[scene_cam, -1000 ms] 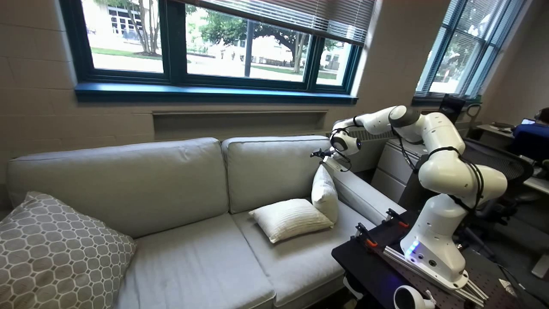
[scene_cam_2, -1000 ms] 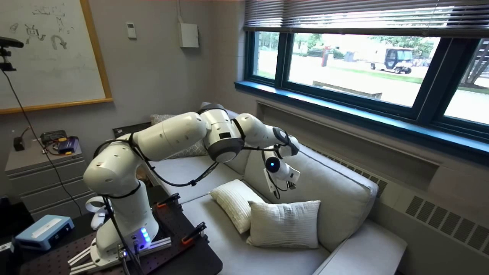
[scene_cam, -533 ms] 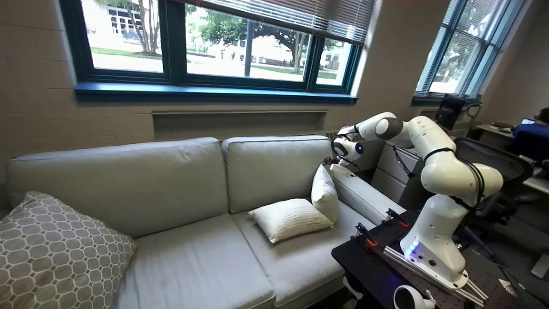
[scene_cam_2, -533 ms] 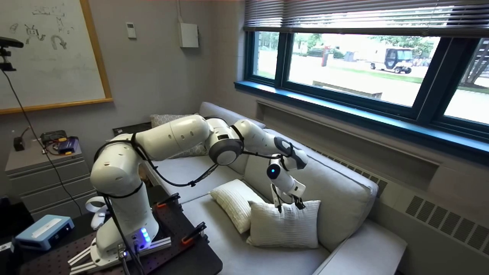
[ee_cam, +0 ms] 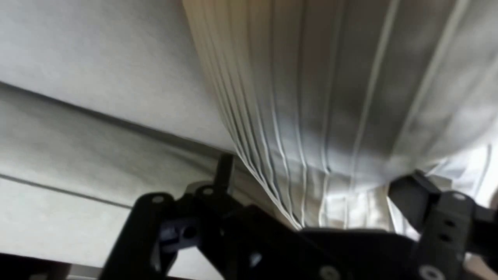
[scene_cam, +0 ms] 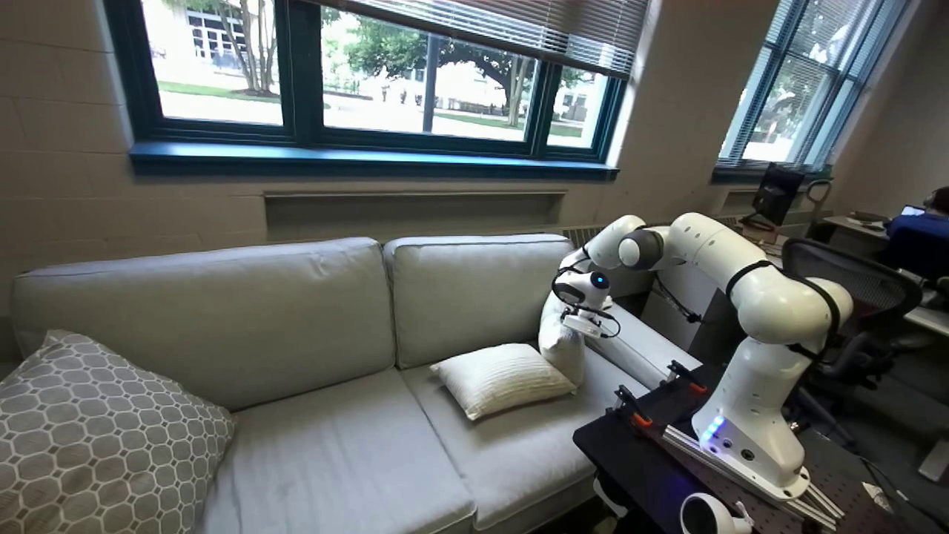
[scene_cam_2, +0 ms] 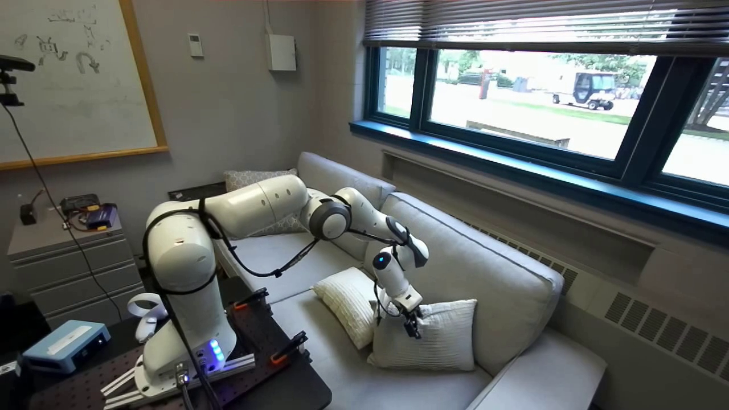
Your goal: Arrange the two pillows neatly to the right
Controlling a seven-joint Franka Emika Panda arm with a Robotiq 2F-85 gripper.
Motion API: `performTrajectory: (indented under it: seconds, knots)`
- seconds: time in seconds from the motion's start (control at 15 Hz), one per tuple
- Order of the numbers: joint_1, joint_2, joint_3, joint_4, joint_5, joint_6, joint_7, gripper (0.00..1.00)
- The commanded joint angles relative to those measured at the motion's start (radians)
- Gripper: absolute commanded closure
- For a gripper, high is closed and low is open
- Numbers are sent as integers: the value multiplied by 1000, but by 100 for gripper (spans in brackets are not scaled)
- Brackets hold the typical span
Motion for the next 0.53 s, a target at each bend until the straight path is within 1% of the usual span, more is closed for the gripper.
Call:
performTrajectory:
  seconds: [0.0, 0.13, 0.27, 0.47]
  knots:
    - [75, -53, -81, -188, 147, -3, 60, 0]
    - [81, -80, -76, -231, 198, -4, 47, 0]
    - [81, -109, -71, -246, 230, -4, 35, 0]
    - [84, -157, -68, -238, 242, -6, 30, 0]
